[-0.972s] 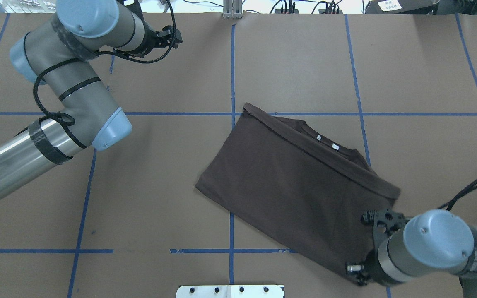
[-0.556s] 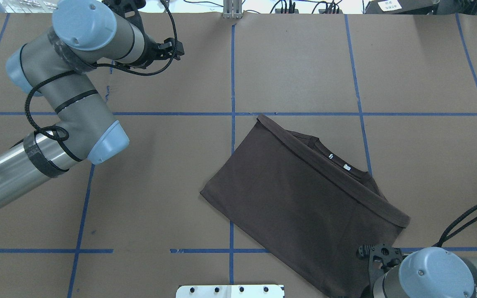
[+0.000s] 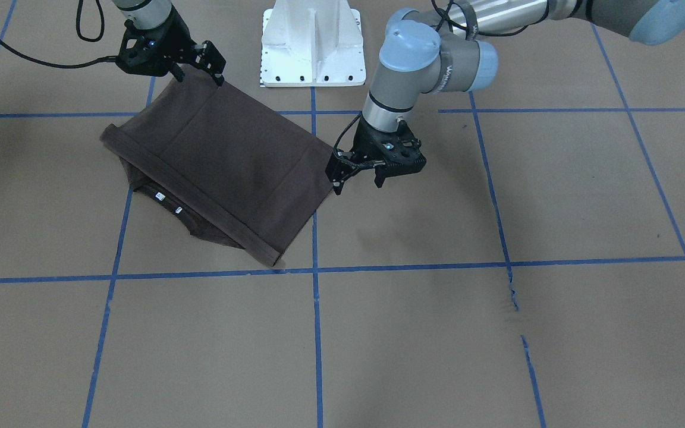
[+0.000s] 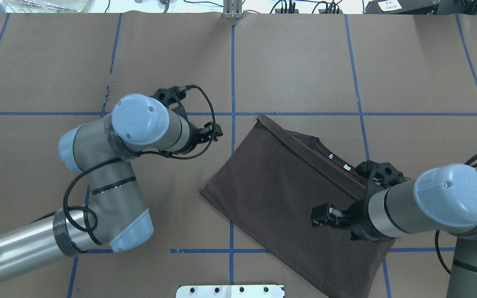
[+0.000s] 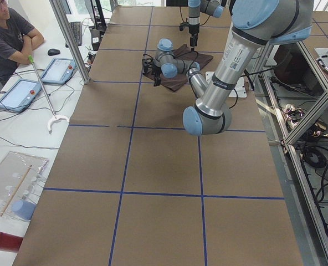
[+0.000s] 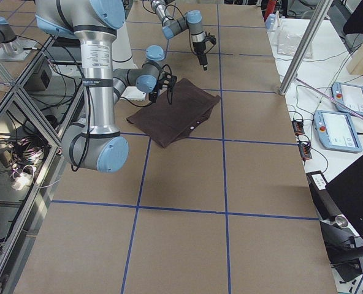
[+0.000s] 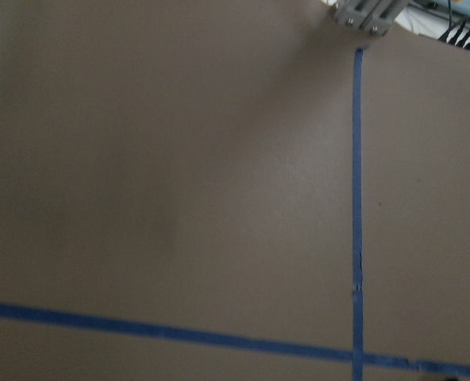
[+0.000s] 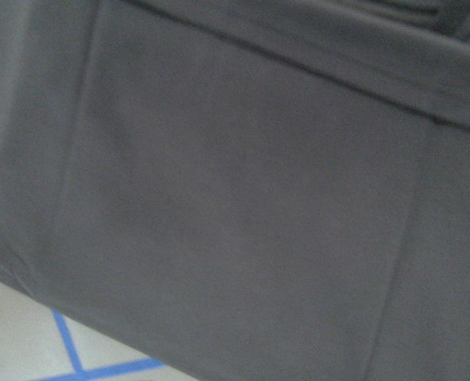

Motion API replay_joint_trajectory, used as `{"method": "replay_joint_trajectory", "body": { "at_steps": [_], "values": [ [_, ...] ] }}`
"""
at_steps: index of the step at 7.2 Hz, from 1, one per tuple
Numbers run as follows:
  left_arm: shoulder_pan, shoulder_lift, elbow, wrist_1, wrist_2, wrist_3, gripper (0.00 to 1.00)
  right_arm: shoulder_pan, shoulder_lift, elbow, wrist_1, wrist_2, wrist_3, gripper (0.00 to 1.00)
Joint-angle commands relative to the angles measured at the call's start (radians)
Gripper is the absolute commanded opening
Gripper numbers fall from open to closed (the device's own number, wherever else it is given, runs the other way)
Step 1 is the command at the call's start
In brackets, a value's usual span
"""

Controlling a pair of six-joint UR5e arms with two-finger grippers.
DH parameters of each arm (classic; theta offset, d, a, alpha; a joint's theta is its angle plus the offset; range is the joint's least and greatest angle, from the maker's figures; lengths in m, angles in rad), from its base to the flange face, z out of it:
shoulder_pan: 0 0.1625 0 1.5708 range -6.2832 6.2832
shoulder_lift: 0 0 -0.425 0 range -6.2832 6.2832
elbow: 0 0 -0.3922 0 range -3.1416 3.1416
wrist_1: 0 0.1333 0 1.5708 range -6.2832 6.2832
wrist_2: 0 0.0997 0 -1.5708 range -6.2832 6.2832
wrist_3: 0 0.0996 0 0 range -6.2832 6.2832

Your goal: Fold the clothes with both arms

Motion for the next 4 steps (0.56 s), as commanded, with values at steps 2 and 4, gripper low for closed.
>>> {"method": "replay_joint_trajectory", "body": {
  "at_steps": [2,4],
  "values": [
    [0.166,0.009,-0.050,0.140,0.081,-0.264,0.91,0.130,0.107,-0.037,0.000,0.004,-0.014,1.00],
    [0.171,-0.001,-0.033,0.138,0.082,-0.257,0.86,0.145,0.107,-0.035,0.000,0.010,-0.014,1.00]
  ]
}}
